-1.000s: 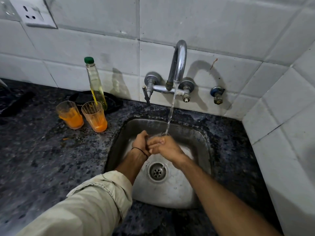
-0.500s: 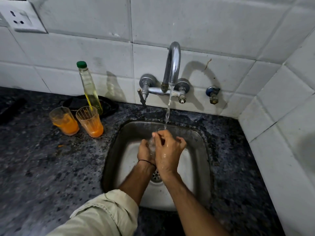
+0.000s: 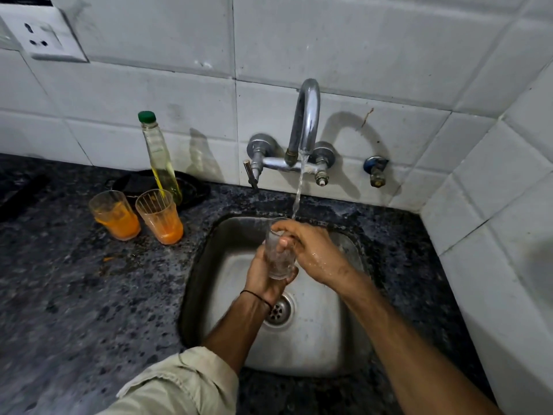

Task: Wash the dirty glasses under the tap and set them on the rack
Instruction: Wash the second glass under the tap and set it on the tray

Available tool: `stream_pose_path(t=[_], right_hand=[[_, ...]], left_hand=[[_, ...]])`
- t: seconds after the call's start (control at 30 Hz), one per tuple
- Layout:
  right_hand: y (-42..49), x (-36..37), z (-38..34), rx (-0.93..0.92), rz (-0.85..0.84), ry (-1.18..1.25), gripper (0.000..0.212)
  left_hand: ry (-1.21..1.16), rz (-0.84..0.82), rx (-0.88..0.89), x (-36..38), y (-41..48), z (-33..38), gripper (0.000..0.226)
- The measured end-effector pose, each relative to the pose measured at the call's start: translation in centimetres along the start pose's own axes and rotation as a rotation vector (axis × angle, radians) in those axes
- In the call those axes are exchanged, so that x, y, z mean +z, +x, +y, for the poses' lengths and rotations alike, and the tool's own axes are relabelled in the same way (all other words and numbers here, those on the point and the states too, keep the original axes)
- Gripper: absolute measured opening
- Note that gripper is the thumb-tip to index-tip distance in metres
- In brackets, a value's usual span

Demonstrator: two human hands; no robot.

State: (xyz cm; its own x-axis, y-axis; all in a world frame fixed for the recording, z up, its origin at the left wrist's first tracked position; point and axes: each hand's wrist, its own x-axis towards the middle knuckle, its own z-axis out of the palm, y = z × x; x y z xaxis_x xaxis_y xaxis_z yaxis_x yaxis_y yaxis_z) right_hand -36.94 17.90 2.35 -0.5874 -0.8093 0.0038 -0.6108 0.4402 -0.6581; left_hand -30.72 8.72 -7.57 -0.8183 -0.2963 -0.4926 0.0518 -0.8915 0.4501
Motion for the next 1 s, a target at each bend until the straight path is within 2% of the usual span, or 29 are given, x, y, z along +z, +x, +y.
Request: stream_pose_path(t=[0.07,0.13,0.27,0.33,0.43,0.5,0.57,0.63,0.73,0.8,0.9,1.0], right_hand=[[0.0,0.5,-0.9,0.035,-0.034,-0.149,0.014],[0.1,0.3,-1.2,0.043,-0.045,-0.187,0.007],[0.1,-1.0,-0.4,-0.143,-0.151,-0.324,0.006],[0.0,-1.4,-0.2,-0.186,-0.198,-0.365,0.016],[0.1,-1.2,-0.9,-0.158,-0.146,-0.286,0.018],[0.2,-0.8,-1.5,-0.076,-0.105,-0.215,0.015],[0.5,-0.6,-1.9,-0.020,-0.050,-0.256,0.012],[0.8,-0.9,-1.7,-0.067,-0.021,-0.320,0.011],[0.7,-1.8,-0.7,-0.221,-0.125,-0.310,0.020],[0.5,-2.2,-0.1,-0.286,-0.182,-0.342,0.014],[0.2,-1.9,-0.4,-0.174,-0.183,-0.193,0.014],[0.9,-0.4,-0.5,0.022,-0.145,-0.202,0.020]], left_hand=[[-0.052,-0.023,0.058,0.4,-0.4,-0.3,0.038],[-0.048,-0.074,0.054,0.2,-0.3,-0.3,0.040],[-0.078,-0.086,-0.136,-0.2,-0.1,1.0,0.045],[-0.060,-0.107,-0.175,-0.2,0.0,1.3,0.039],[-0.084,-0.083,-0.070,0.0,0.4,0.9,0.029],[-0.157,-0.063,-0.019,0.3,0.3,0.4,0.035],[-0.202,-0.071,-0.017,0.4,0.0,0.0,0.042],[-0.189,-0.076,-0.046,0.2,-0.6,0.2,0.041],[-0.107,-0.052,-0.172,-0.4,-0.6,0.6,0.043],[-0.080,-0.050,-0.190,-0.5,-0.3,0.8,0.033],[-0.154,-0.022,-0.107,-0.3,0.1,0.4,0.028],[-0.096,-0.041,-0.016,0.6,-0.3,0.0,0.035]])
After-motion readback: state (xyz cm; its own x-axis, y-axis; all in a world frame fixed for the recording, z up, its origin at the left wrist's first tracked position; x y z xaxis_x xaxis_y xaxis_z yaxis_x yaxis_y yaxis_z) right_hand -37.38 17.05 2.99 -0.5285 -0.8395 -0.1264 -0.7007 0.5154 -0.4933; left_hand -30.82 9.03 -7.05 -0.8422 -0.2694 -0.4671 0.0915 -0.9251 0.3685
